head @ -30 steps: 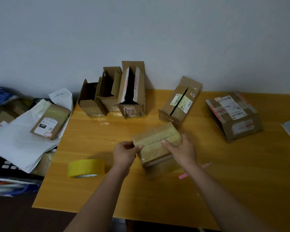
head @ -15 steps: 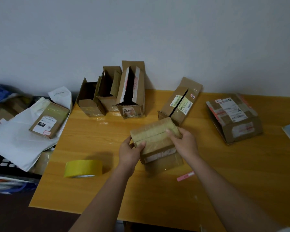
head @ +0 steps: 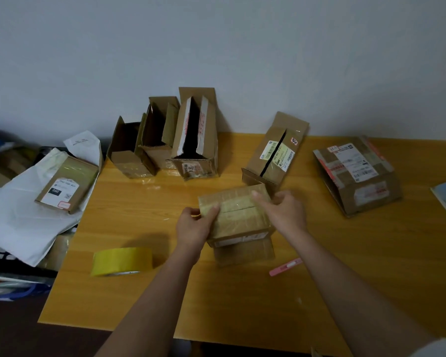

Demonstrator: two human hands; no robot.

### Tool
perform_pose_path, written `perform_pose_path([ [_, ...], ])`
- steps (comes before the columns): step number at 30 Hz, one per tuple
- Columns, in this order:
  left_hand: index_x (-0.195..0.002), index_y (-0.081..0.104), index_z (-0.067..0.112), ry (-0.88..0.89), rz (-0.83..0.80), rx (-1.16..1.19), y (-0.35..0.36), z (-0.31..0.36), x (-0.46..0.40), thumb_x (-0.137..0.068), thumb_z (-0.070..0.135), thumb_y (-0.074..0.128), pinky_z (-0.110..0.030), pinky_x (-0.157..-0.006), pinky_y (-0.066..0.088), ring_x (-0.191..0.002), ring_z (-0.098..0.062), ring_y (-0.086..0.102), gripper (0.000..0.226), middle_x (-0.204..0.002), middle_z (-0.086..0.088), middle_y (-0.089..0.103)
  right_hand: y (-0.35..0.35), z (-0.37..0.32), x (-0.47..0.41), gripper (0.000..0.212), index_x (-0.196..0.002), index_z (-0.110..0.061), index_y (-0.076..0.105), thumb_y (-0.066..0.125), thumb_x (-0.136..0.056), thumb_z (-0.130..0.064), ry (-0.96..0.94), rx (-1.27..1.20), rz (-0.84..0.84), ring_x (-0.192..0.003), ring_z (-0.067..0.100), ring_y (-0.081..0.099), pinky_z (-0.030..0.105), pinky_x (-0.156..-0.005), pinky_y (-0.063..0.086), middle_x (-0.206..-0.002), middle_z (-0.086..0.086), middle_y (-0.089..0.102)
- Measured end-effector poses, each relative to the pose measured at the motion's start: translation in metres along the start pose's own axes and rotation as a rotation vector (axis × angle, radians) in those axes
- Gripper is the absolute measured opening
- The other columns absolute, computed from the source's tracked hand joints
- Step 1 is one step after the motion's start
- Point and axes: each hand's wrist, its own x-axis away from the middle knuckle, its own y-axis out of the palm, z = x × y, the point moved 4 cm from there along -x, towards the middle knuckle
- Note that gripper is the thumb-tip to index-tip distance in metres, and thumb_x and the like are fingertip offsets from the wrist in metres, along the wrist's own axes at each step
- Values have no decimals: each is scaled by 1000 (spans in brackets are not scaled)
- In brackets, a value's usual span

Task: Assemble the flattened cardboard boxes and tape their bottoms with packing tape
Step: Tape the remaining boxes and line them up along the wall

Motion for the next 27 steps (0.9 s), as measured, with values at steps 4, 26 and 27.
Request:
perform_pose_path([
  [4, -102, 57, 9, 109, 49, -122, 5, 5, -3, -82, 43, 73, -47, -76, 58, -89, -26, 65, 42, -99, -8, 65, 7, -2, -2, 49, -70, -14, 63, 64, -81, -62, -66, 31, 65, -63, 17, 58, 27, -53, 37, -65, -3, 60],
  [26, -131, 55, 36, 69, -301, 143, -11, 10, -1, -99, 13, 52, -40, -66, 60, -93, -29, 67, 40, -106, -5, 65, 0, 10, -2, 25, -120, -25, 67, 57, -97, -22, 237, -531, -128, -117, 20, 56, 46, -103, 46, -123, -5, 65],
  [27, -129, 57, 33, 58, -300, 158, -14, 8, -1, -99, 12, 53, -38, -63, 60, -92, -31, 68, 37, -108, -4, 65, 1, 8, -3, 25, -119, -25, 68, 58, -97, -20, 280, -572, -147, -113, 21, 57, 47, -100, 47, -120, -4, 66],
])
